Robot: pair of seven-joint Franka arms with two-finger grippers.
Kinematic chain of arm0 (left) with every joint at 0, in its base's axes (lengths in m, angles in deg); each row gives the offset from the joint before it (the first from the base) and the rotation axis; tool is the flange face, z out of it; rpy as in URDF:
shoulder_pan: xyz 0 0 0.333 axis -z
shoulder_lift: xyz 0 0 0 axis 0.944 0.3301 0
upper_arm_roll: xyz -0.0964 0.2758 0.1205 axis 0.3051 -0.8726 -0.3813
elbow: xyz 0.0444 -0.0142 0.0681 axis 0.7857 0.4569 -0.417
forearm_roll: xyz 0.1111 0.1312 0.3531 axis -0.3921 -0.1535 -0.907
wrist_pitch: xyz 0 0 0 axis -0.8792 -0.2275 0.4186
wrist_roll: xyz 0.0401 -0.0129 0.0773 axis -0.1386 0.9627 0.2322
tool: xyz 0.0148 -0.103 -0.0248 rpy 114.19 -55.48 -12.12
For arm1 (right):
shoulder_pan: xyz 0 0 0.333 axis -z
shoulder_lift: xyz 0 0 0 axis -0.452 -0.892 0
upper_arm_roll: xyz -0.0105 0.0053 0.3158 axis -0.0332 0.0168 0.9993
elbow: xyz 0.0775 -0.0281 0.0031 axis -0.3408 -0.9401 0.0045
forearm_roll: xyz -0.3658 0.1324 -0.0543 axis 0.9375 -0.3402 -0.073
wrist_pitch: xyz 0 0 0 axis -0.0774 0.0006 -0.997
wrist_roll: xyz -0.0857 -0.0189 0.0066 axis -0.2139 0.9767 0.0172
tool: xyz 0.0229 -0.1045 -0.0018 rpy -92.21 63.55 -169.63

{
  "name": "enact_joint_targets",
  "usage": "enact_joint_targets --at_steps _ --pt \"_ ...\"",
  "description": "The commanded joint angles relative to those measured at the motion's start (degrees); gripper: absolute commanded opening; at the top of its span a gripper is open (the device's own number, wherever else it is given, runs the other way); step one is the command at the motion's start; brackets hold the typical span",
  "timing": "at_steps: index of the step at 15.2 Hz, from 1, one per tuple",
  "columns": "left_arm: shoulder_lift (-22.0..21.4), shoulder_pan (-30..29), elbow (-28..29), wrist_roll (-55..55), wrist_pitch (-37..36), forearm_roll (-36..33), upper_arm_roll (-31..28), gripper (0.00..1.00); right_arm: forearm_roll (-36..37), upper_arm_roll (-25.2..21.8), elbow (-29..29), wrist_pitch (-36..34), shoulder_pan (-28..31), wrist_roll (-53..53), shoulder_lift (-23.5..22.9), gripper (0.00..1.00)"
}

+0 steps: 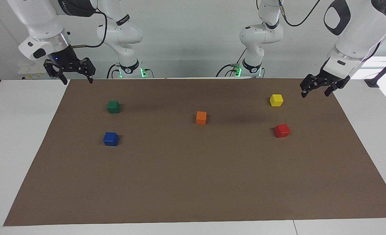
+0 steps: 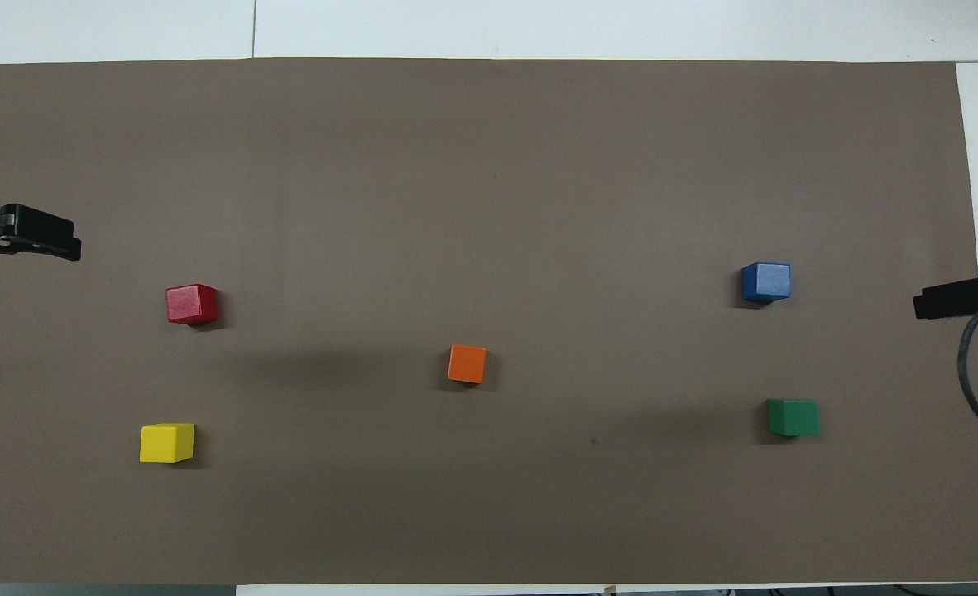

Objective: Transfer red block to right arm and stack on blue block
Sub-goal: 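Reach the left gripper to the red cube while the right gripper moves forward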

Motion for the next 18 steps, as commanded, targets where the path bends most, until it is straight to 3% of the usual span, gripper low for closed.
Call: enact_joint_targets --at_steps 1,3,7,9,15,18 --pt "0.89 1.05 -1.39 0.26 -0.11 -0.45 -0.96 1.0 0.43 0.52 0.03 -0.84 0.74 -0.6 0.34 1.0" --pt "0.1 0.18 0.79 0.08 2.6 -0.54 -0.96 1.0 0.43 0.52 0.03 -0.93 0.74 -0.6 0.34 1.0" --pt "-4.73 -0.79 12.21 0.78 11.12 -0.46 -0.97 1.0 0.35 0.52 -0.06 -0.84 0.74 -0.43 0.34 1.0" --pt "-5.62 -0.44 18.27 1.57 19.11 -0.46 -0.96 1.0 -0.79 0.35 -0.85 -0.5 0.82 -0.08 0.6 1.0" --pt "0.53 -0.09 28.91 1.84 33.44 -0.63 -0.97 1.0 -17.37 0.26 -9.72 7.05 2.41 3.96 -0.45 1.0" --pt "2.29 0.17 33.14 3.76 39.43 -0.63 -0.97 1.0 -29.32 0.26 -10.96 8.65 3.98 9.83 -4.39 1.0"
